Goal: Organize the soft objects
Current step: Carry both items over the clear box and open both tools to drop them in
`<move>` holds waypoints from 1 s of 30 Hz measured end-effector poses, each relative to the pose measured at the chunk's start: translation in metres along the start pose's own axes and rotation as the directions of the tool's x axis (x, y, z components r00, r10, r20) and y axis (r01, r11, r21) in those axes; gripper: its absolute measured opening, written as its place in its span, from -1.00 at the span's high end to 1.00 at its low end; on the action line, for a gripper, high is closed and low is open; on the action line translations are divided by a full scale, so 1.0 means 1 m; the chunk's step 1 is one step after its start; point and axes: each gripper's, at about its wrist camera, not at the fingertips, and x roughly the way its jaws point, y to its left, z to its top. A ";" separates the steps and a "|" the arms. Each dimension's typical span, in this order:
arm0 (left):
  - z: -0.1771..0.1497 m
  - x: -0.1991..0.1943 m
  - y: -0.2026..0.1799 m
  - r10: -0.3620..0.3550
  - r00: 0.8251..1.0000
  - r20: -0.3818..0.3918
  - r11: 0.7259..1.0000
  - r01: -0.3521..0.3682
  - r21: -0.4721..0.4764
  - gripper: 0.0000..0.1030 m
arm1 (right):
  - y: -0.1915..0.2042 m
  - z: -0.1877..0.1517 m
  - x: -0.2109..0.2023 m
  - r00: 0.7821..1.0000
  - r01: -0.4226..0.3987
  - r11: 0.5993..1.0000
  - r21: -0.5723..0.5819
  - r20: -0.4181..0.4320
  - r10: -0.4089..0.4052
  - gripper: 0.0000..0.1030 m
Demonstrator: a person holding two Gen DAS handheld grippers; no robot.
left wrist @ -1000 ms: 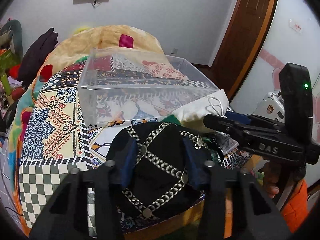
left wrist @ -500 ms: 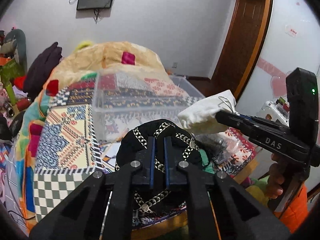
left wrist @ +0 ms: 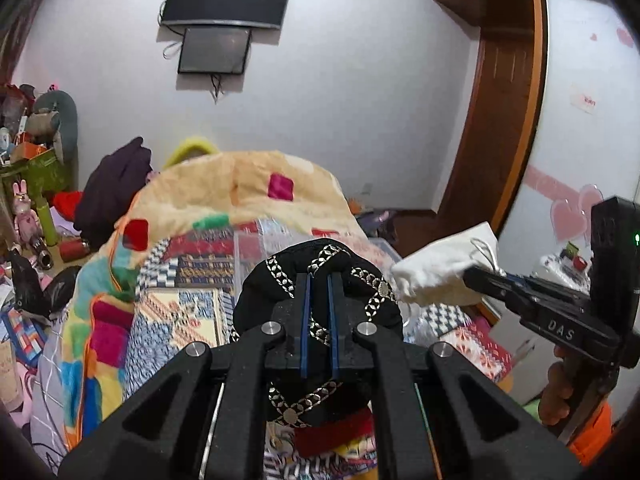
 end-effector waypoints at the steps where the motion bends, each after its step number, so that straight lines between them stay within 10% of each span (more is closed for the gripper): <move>1: 0.003 0.001 0.001 0.004 1.000 0.009 1.000 -0.004 -0.004 0.87 | 0.000 0.002 0.001 1.000 0.001 1.000 0.000 0.006 -0.001 0.74; 13: 0.034 0.051 0.013 0.084 0.996 0.034 0.996 -0.084 0.005 0.87 | -0.011 0.026 0.035 0.999 0.043 0.999 0.026 0.028 -0.043 0.74; 30: 0.005 0.167 0.016 0.065 0.969 -0.240 0.998 -0.068 -0.006 0.86 | -0.022 -0.005 0.109 0.967 0.107 0.994 0.020 -0.236 -0.099 0.68</move>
